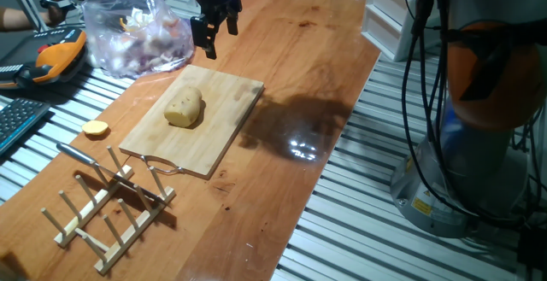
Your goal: Chop the potatoes
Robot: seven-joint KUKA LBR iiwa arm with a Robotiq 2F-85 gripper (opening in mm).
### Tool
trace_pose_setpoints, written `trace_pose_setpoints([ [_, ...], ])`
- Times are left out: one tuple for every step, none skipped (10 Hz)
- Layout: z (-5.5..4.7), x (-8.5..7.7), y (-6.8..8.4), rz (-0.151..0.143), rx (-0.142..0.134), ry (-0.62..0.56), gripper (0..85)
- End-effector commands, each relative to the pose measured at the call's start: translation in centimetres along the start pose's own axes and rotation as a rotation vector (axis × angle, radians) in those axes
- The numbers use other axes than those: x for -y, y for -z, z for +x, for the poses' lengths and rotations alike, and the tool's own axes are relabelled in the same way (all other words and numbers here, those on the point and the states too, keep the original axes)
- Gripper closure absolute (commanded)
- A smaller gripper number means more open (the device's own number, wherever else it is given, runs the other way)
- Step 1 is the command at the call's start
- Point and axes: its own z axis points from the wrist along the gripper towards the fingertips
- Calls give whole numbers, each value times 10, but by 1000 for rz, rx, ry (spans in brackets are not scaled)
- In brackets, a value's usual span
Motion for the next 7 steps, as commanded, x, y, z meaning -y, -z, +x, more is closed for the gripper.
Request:
trace_pose_setpoints([
  [0,0,0,33,-319,141,850],
  [0,0,0,31,-322,151,850],
  [0,0,0,31,-322,153,850],
  [0,0,0,31,-321,153,850],
  [0,0,0,31,-319,152,850],
  [0,0,0,30,-316,153,850],
  [0,0,0,29,-316,155,850],
])
